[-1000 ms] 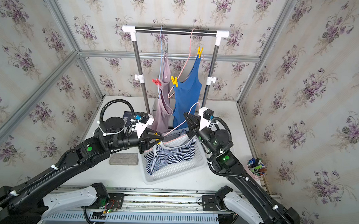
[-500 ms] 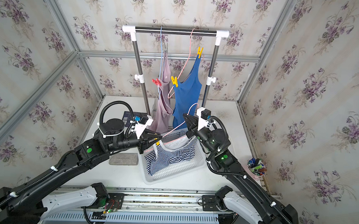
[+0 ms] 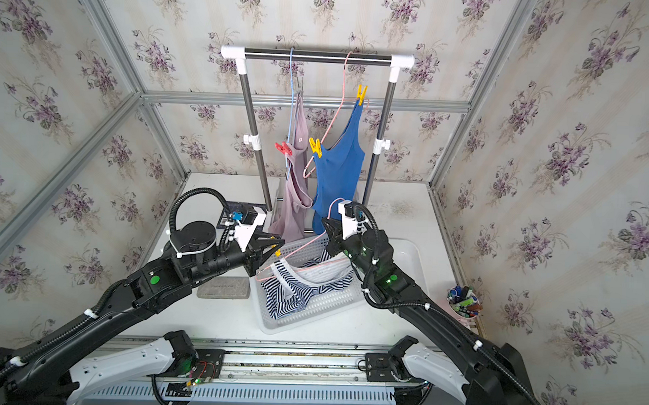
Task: Remove the clothespins securing tank tops to the hanger
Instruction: Remove the clothespin from the hanger, then place the hanger in the basket.
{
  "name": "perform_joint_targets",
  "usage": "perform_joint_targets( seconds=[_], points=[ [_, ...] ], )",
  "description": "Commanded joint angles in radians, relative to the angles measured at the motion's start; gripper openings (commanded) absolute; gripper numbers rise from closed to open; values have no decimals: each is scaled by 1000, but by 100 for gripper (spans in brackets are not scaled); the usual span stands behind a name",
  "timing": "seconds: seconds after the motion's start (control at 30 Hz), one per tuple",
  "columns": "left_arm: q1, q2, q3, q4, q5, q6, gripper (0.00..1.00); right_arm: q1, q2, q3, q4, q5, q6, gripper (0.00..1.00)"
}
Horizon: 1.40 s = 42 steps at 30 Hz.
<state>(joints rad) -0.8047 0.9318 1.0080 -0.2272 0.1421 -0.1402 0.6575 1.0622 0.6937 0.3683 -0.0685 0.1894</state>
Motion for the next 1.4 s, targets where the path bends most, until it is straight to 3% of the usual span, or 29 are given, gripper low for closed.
perform_joint_targets(
  seconds=[0.0, 0.23, 0.63, 0.83, 0.93, 1.03, 1.1, 1.27, 1.37],
  points=[
    [1, -2, -5, 38, -23, -1, 0, 4, 50, 9, -21, 27, 101, 0],
    [1, -2, -18, 38, -17, 0, 0, 4, 122, 38, -150, 131, 100, 0],
    [1, 48, -15, 38, -3, -4, 0, 3, 203, 6, -48, 52, 97, 0],
    [1, 75, -24, 38, -7, 5, 0, 2, 179, -29, -7, 58, 98, 41],
    [1, 95, -28, 37, -14, 8, 0, -8, 146, -37, -22, 46, 79, 54],
    [1, 133, -18, 38, 29, 17, 0, -23, 95, -52, -45, 13, 56, 59],
    [2, 157, -6, 39, 91, 16, 0, -53, 39, -77, -39, -71, 51, 61],
    [7, 179, -3, 63, 135, 34, 0, -248, -126, -236, 230, -531, 160, 67],
    [39, 176, -20, 153, 242, 20, 0, -291, -143, -255, 324, -729, 191, 68]
  ],
)
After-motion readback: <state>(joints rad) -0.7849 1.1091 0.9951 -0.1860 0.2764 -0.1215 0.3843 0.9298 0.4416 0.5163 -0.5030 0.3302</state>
